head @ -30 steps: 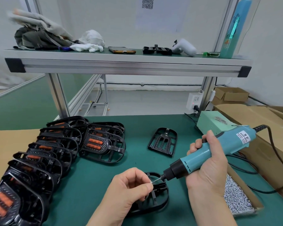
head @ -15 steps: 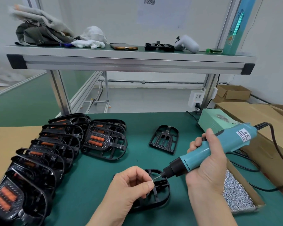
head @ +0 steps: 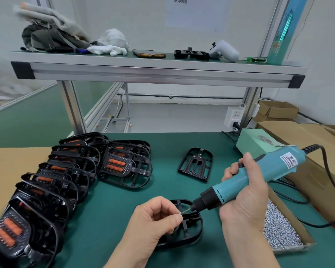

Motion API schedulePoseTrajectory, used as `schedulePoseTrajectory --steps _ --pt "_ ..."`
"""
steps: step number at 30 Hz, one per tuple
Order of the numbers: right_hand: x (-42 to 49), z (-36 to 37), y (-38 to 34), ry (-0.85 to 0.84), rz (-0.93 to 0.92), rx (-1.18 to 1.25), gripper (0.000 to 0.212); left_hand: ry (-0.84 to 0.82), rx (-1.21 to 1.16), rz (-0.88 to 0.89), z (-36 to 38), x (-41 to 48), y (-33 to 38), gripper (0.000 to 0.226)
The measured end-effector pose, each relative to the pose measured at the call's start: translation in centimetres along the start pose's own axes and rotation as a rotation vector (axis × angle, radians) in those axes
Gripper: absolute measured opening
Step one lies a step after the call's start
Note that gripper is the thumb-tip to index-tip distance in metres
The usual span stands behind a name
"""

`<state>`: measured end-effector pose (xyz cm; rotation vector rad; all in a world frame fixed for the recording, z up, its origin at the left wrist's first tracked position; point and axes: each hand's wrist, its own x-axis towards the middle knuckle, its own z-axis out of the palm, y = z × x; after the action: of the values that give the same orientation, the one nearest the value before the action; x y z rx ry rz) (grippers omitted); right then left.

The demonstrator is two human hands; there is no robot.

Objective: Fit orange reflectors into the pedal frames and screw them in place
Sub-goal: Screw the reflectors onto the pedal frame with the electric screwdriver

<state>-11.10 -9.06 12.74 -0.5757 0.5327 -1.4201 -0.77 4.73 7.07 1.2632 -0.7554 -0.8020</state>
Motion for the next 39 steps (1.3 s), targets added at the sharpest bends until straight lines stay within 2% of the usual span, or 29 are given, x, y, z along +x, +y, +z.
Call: schedulePoseTrajectory --steps 14,16,19,22,25,27,28,29,32,33,36,39 --pt "0.2 -0.2 0.3 0.014 -0.016 0.012 0.030 0.011 0.010 0.024 -0.2 0.0 -0.8 0.021" --pt "0.1 -0.2 0.3 0.011 -0.023 0.007 0.030 0.063 0.072 0.081 -0.1 -0.2 -1.0 0.021" --pt "-0.1 0.0 0.4 0.029 -0.050 0.002 0.030 0.173 0.225 0.234 0.4 -0.5 -1.7 0.008" --pt "-0.2 0.4 0.8 0.047 -0.087 -0.020 0.023 0.248 0.326 0.336 0.5 -0.4 -2.4 0.011" --pt "-0.3 0.9 1.5 0.027 -0.095 -0.036 0.019 0.275 0.363 0.309 0.1 -0.2 -2.8 0.012" --pt "-0.3 1.2 2.2 -0.012 -0.087 -0.044 0.020 0.228 0.429 0.283 -0.8 -0.1 -2.8 0.015" --pt "-0.3 1.4 2.5 -0.035 -0.085 -0.050 0.022 0.192 0.506 0.280 -1.5 -0.1 -2.8 0.024" --pt "-0.3 1.6 2.7 -0.057 -0.087 -0.061 0.022 0.148 0.626 0.274 -2.5 0.0 -2.7 0.043" --pt "-0.4 2.5 3.6 -0.135 -0.110 -0.136 0.018 -0.055 0.945 0.115 -6.0 0.1 -2.9 0.123" --pt "-0.5 2.7 4.0 -0.166 -0.117 -0.163 0.017 -0.108 0.998 0.045 -7.0 0.0 -3.0 0.136" --pt "-1.5 3.2 5.5 -0.261 -0.116 -0.222 0.018 -0.185 1.001 -0.099 -8.4 -0.3 -3.6 0.142" --pt "-2.6 3.7 7.0 -0.362 -0.110 -0.280 0.021 -0.140 0.991 -0.144 -8.7 -0.3 -4.4 0.147"
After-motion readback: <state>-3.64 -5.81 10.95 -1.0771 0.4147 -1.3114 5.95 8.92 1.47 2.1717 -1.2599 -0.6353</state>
